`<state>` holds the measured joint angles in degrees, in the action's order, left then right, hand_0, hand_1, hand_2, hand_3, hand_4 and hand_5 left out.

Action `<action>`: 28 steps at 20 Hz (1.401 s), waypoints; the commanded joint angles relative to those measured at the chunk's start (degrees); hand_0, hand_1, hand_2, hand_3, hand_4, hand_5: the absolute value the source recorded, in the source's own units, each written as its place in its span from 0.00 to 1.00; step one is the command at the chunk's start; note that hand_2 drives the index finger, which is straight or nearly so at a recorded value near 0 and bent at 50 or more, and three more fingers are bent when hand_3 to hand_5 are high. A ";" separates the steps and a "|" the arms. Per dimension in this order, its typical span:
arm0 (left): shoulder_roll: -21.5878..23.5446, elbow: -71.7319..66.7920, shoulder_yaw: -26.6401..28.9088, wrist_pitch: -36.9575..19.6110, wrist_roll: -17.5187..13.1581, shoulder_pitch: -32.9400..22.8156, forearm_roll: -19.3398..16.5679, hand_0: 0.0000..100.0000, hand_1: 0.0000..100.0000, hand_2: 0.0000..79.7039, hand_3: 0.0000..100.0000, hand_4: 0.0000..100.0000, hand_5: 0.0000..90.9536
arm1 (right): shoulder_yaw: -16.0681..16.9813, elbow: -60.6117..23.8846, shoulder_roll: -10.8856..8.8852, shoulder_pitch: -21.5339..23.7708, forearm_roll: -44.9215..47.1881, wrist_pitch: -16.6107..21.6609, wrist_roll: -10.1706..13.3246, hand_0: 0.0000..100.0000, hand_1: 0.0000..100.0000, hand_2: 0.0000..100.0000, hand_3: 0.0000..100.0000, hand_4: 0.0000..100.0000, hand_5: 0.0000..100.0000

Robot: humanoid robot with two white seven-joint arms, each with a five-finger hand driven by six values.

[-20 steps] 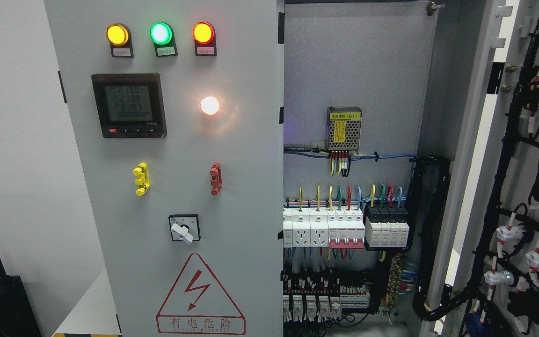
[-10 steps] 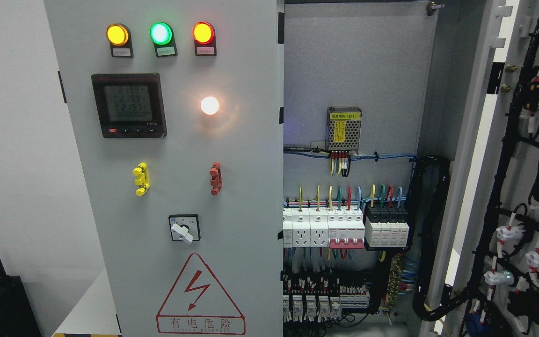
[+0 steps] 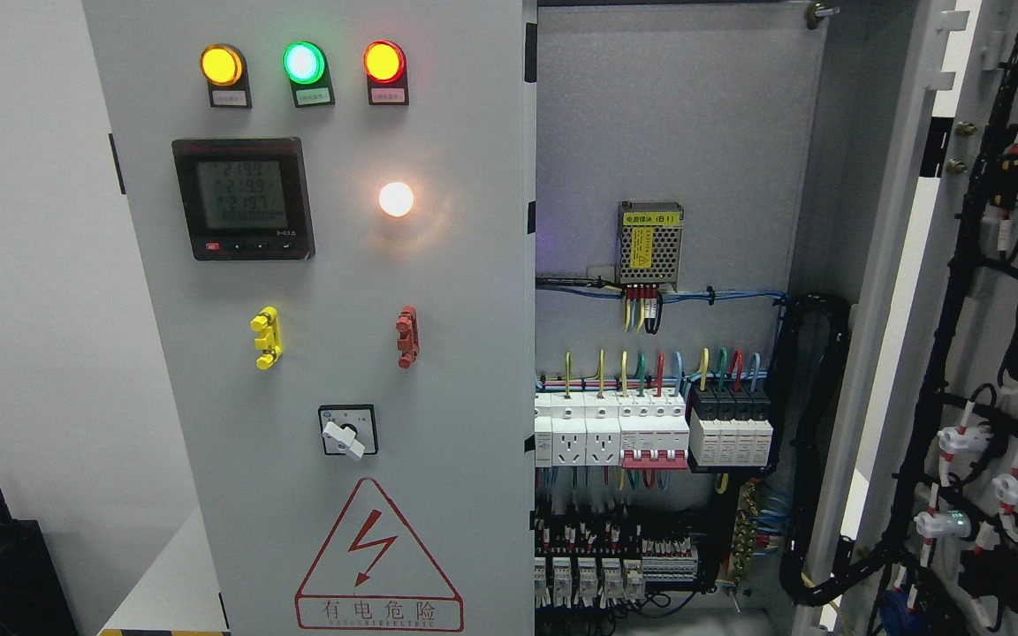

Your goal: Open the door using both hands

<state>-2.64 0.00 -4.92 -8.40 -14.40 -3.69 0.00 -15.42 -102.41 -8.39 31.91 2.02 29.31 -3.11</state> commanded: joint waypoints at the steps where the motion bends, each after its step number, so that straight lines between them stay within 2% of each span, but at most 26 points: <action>1: 0.00 1.05 0.00 -0.03 -0.01 0.00 -1.41 0.00 0.00 0.00 0.00 0.03 0.00 | -0.32 -0.68 -0.22 -6.84 0.00 -1.26 0.03 0.00 0.00 0.00 0.00 0.00 0.00; 5: 0.00 1.05 0.00 -0.03 -0.01 0.00 -1.41 0.00 0.00 0.00 0.00 0.03 0.00 | 0.03 -0.51 -0.14 -10.89 0.18 -5.30 0.12 0.00 0.00 0.00 0.00 0.00 0.00; 12: 0.00 1.05 0.00 -0.03 -0.01 0.00 -1.41 0.00 0.00 0.00 0.00 0.03 0.00 | -0.84 -0.59 1.62 -17.13 0.18 -8.47 0.12 0.00 0.00 0.00 0.00 0.00 0.00; 15: 0.00 1.05 0.00 -0.03 -0.01 0.00 -1.41 0.00 0.00 0.00 0.00 0.03 0.00 | -0.84 0.02 1.71 -19.33 0.26 -11.54 0.03 0.00 0.00 0.00 0.00 0.00 0.00; 20: -0.09 1.05 0.00 -0.03 -0.01 0.00 -1.41 0.00 0.00 0.00 0.00 0.03 0.00 | -1.28 0.90 1.89 -23.20 2.54 -13.74 0.03 0.00 0.00 0.00 0.00 0.00 0.00; 26: 0.00 1.05 0.00 -0.03 -0.01 0.00 -1.41 0.00 0.00 0.00 0.00 0.03 0.00 | -2.42 2.04 1.89 -27.59 5.19 -14.45 0.03 0.00 0.00 0.00 0.00 0.00 0.00; 28: 0.00 1.05 0.00 -0.03 -0.01 0.00 -1.41 0.00 0.00 0.00 0.00 0.03 0.00 | -3.21 2.04 2.06 -28.74 5.19 -16.46 0.03 0.00 0.00 0.00 0.00 0.00 0.00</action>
<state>-2.64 0.00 -4.92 -8.40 -14.40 -3.69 0.00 -16.84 -101.45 -6.90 6.97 6.00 14.59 -2.87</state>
